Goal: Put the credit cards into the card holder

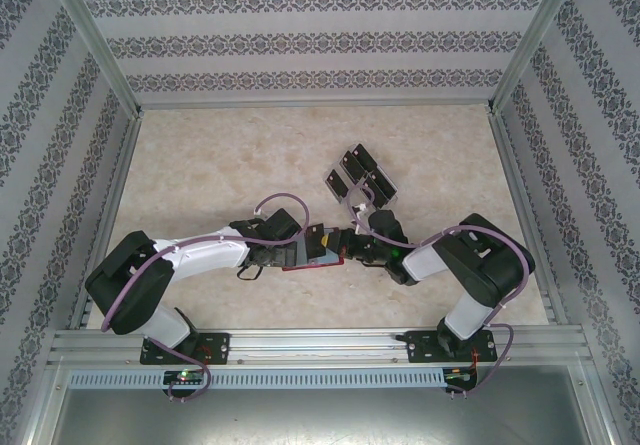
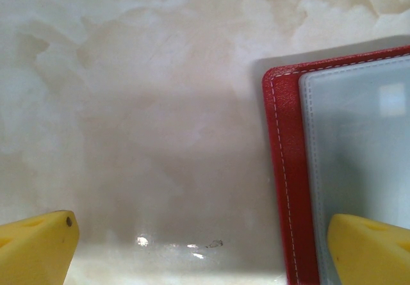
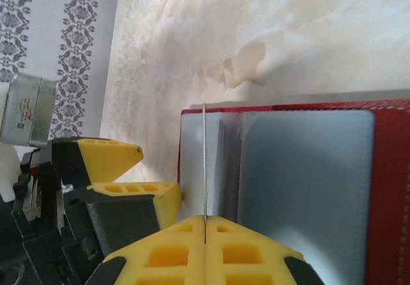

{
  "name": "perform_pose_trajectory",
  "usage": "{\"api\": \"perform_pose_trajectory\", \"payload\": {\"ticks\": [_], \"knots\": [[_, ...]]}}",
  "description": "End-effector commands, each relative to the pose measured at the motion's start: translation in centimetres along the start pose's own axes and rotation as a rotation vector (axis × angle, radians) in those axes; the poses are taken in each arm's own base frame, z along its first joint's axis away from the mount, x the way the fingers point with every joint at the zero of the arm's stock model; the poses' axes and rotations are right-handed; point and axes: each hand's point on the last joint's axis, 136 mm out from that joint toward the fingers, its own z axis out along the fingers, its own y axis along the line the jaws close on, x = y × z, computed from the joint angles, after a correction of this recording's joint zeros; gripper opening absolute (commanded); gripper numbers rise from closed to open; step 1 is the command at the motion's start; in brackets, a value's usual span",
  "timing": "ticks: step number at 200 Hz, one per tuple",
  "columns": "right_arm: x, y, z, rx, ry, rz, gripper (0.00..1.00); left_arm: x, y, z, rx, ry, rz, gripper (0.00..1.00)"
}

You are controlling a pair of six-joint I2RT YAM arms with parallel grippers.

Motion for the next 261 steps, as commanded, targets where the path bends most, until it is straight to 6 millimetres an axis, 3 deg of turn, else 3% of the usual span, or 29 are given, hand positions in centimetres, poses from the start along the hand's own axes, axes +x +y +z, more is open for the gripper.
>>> {"api": "perform_pose_trajectory", "payload": {"ticks": [1, 253, 261], "knots": [[-0.4, 0.6, -0.5, -0.036, -0.016, -0.013, 0.0, 1.4, 1.3, 0.3, -0.054, 0.029, 0.015, 1.0], [1.1, -0.9, 0.4, -0.04, 0.034, 0.041, 0.0, 1.3, 1.3, 0.3, -0.053, 0.029, 0.014, 1.0], [1.9, -1.7, 0.0, -0.019, 0.045, 0.055, 0.0, 1.3, 1.3, 0.3, -0.052, 0.028, 0.017, 1.0]]}}
